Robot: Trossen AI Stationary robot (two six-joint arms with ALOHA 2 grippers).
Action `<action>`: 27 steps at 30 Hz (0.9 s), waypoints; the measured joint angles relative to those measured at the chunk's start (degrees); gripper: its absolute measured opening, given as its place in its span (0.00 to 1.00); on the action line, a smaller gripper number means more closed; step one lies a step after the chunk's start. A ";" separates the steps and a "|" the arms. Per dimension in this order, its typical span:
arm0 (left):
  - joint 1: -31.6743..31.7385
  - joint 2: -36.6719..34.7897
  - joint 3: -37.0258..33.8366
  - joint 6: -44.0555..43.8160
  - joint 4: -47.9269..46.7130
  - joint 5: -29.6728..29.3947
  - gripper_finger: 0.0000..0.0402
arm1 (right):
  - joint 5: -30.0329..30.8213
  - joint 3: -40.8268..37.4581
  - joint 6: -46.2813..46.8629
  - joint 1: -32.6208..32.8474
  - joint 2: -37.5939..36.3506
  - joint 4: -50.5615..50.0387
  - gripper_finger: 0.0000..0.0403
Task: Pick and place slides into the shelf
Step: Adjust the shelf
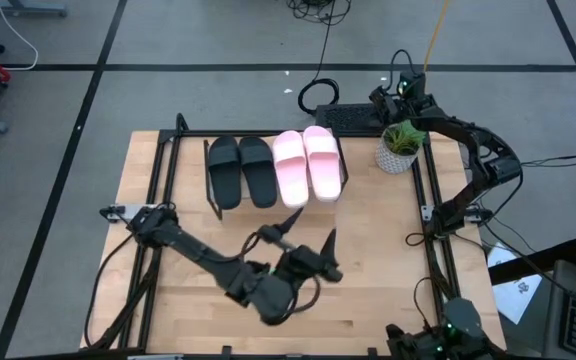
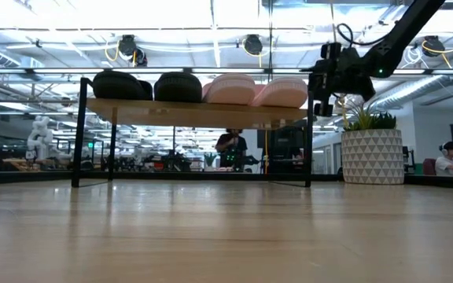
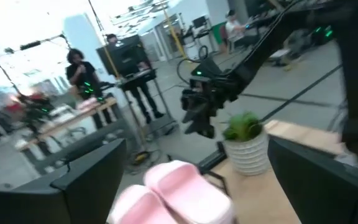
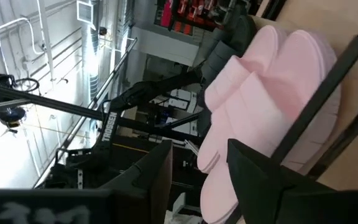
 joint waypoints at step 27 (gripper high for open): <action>-23.04 -0.50 -9.74 -59.52 -8.38 0.11 0.98 | 0.31 0.00 -23.00 8.16 -46.07 -38.53 0.28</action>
